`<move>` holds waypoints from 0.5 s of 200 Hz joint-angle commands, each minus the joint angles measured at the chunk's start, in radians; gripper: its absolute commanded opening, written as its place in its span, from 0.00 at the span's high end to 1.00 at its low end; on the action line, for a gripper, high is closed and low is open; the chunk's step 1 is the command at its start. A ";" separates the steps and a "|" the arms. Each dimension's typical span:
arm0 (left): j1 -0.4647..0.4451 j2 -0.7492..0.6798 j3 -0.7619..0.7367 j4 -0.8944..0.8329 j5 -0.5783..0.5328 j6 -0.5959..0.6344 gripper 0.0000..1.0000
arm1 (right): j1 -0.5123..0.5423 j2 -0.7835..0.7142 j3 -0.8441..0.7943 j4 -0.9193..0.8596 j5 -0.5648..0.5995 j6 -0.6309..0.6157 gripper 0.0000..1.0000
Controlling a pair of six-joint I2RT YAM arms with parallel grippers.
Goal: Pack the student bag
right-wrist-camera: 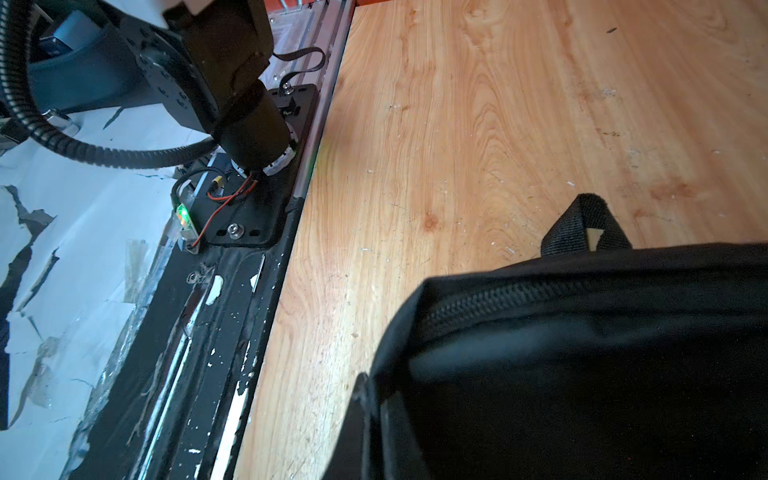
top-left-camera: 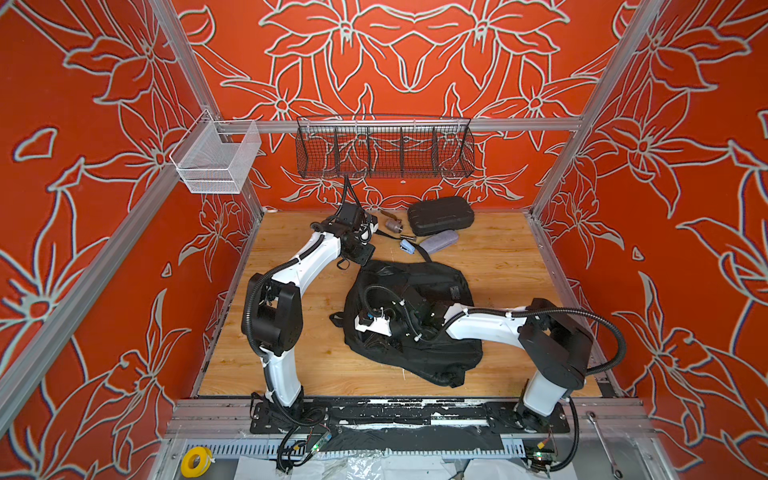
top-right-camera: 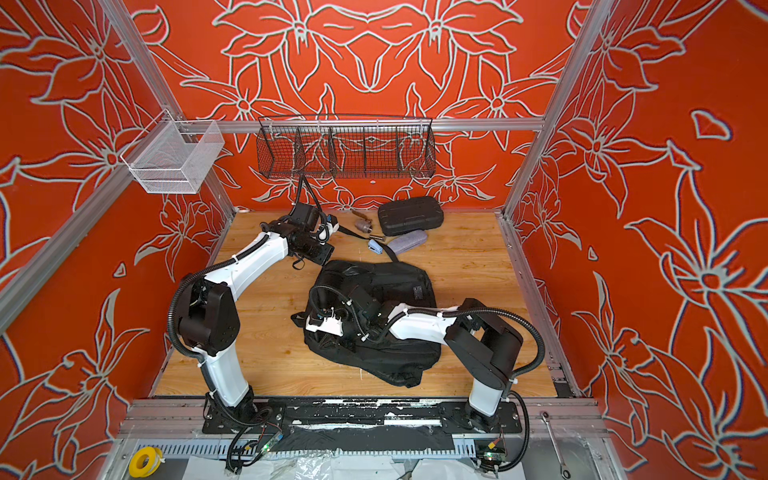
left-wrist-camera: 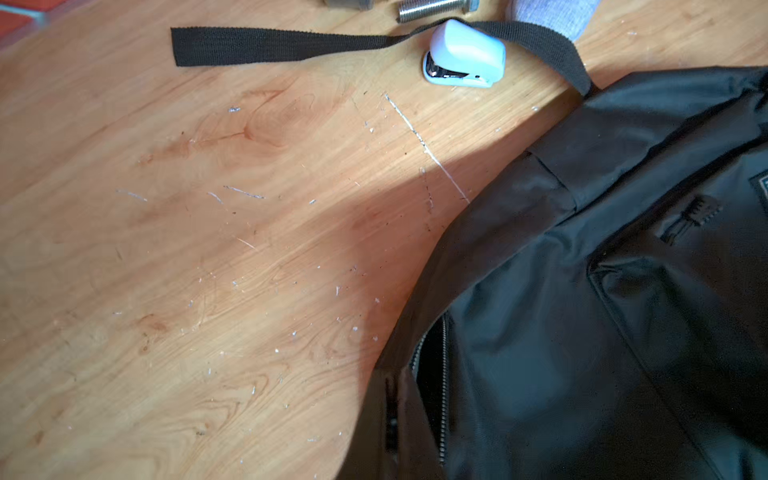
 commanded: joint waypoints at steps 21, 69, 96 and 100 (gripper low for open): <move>-0.003 -0.008 0.018 0.048 0.047 0.027 0.95 | 0.014 0.002 0.008 0.031 0.075 0.060 0.87; 0.035 -0.140 -0.004 0.036 0.112 -0.111 0.35 | -0.012 -0.097 -0.066 0.262 0.168 0.140 0.48; 0.073 -0.239 -0.013 0.031 0.121 -0.194 0.22 | -0.059 -0.160 -0.106 0.373 0.189 0.218 0.44; 0.078 -0.252 -0.015 0.025 0.117 -0.204 0.22 | -0.072 -0.166 -0.114 0.399 0.196 0.238 0.43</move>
